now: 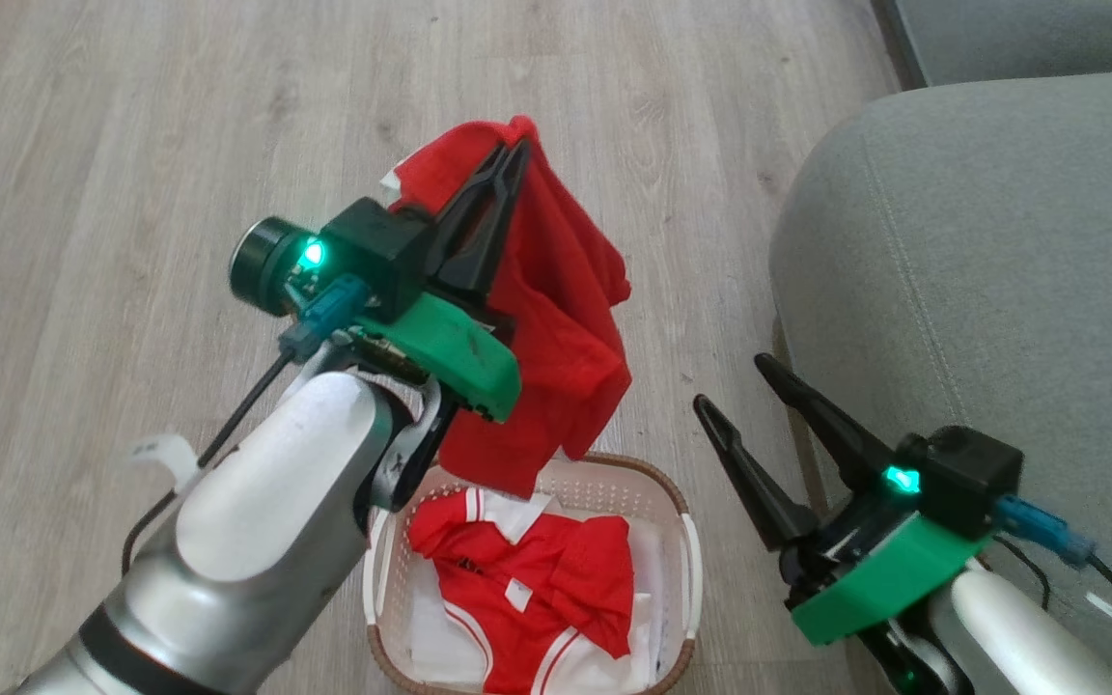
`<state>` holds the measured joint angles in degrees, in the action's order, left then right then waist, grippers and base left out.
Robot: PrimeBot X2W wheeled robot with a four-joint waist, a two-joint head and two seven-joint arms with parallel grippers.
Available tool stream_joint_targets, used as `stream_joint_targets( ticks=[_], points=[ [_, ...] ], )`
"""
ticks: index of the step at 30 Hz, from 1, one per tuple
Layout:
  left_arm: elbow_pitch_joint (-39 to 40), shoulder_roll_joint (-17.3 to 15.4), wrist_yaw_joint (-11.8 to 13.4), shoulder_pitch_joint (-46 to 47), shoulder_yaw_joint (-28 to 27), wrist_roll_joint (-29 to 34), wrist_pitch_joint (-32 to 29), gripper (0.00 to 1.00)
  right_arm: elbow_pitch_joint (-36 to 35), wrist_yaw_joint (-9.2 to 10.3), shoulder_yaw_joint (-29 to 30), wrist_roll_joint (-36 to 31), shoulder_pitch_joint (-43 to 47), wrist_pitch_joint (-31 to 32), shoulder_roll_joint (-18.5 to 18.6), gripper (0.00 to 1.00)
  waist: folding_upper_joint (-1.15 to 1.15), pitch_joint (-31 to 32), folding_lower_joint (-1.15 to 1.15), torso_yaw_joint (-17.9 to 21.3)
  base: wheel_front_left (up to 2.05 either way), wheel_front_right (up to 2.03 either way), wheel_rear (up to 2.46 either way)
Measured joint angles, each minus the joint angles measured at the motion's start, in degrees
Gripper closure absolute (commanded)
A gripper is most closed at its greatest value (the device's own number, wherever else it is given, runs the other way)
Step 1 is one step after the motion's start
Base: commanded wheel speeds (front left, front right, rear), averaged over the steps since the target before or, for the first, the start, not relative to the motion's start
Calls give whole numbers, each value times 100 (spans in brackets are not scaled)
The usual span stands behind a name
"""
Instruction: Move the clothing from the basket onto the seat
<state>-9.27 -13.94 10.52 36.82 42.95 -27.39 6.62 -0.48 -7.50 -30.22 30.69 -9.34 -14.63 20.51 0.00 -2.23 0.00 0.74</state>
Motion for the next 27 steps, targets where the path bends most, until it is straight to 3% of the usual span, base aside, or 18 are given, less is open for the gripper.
stream_joint_targets(
  ticks=[6, 16, 27],
  points=[
    [-7, 90, -65, 154, 126, 1, -7, 100, 409, 0, -568, 142, -509, 0, 90, 0, 0, -16, 0, -84, 0, 0, 0],
    [-44, 347, -123, 263, 302, 0, -7, 100, 1701, 0, -1290, 318, -1457, 1, -147, 0, 0, -45, 0, -226, 0, 0, 0],
    [-387, 872, -356, 467, 719, -37, 12, 100, 2196, 0, -1308, 401, -1741, 0, -249, 0, 0, -69, 0, -667, 0, 0, 0]
  ],
)
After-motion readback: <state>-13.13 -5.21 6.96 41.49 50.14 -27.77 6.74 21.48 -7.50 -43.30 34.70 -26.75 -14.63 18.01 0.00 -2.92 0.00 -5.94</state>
